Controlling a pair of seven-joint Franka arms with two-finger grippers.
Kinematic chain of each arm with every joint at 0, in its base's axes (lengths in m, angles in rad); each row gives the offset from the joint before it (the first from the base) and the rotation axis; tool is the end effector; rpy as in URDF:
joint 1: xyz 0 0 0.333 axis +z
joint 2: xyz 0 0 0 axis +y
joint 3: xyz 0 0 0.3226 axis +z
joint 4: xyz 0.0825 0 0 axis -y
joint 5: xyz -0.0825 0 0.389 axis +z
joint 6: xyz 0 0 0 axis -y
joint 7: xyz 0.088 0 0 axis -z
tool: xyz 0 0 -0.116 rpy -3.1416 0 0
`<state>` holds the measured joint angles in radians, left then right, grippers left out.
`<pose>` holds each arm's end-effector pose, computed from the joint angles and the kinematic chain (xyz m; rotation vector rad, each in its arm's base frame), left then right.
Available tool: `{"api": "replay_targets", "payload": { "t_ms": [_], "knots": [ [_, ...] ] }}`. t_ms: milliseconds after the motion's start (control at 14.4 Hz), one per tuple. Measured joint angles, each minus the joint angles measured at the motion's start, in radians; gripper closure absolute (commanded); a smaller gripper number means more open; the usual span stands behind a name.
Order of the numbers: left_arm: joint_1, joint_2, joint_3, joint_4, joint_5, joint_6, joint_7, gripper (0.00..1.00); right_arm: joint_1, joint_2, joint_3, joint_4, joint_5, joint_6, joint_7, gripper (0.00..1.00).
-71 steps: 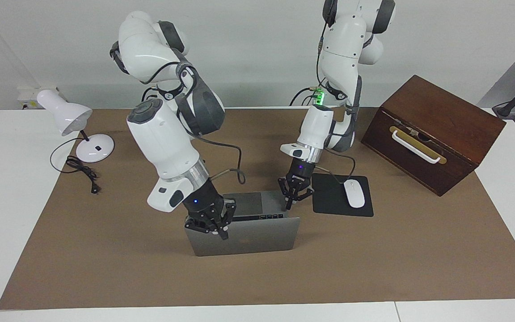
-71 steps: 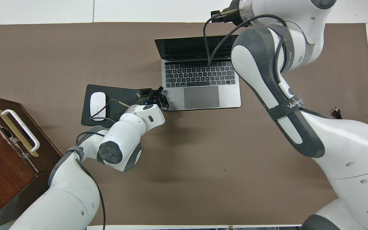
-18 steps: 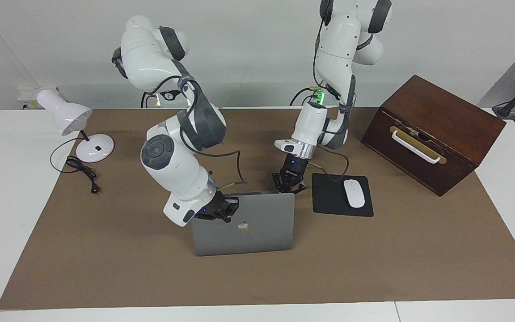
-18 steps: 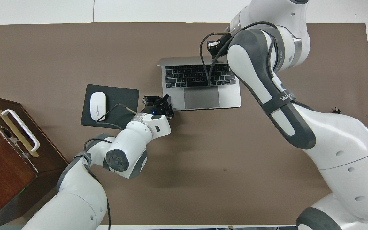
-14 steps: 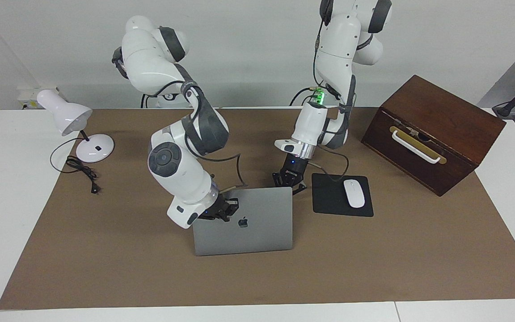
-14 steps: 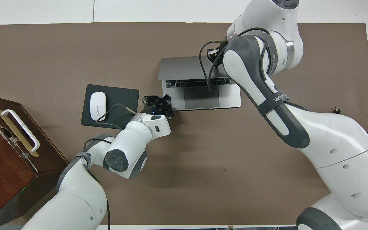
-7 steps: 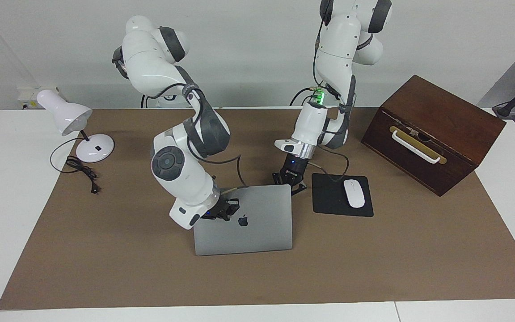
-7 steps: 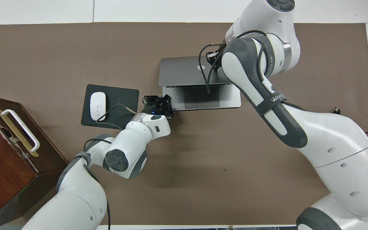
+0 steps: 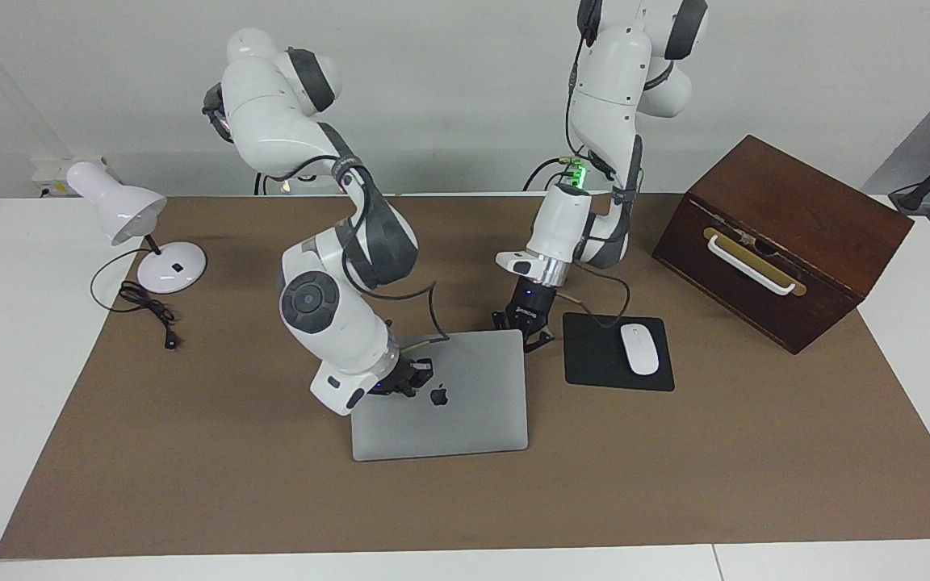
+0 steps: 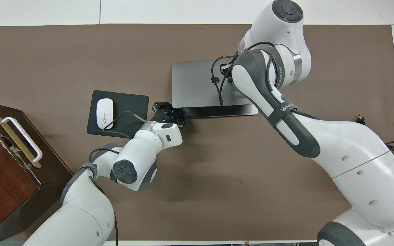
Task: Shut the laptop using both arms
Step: 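Push the lid down flat onto the laptop base with the right gripper, then lift the right gripper off the closed laptop and draw it back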
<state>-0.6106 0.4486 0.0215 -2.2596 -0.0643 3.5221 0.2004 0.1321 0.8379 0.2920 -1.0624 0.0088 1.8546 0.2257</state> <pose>0.5006 -0.3255 0.2539 2.5779 -0.9786 1.1678 0.7306 0.2507 0.3365 -2.9262 -0.1536 0.1249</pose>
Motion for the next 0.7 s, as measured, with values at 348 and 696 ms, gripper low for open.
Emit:
{"api": "replay_targets", "payload": {
  "t_ms": [348,696],
  "knots": [
    [0.0,-0.001,0.0,-0.002,0.0,0.003,0.007,1.0,0.001,-0.001,0.0,-0.032,-0.014,0.026,0.0,1.0],
    [0.0,-0.001,0.0,-0.006,0.0,0.008,0.01,1.0,0.001,-0.002,0.0,-0.035,-0.015,0.028,0.0,1.0]
  ]
}}
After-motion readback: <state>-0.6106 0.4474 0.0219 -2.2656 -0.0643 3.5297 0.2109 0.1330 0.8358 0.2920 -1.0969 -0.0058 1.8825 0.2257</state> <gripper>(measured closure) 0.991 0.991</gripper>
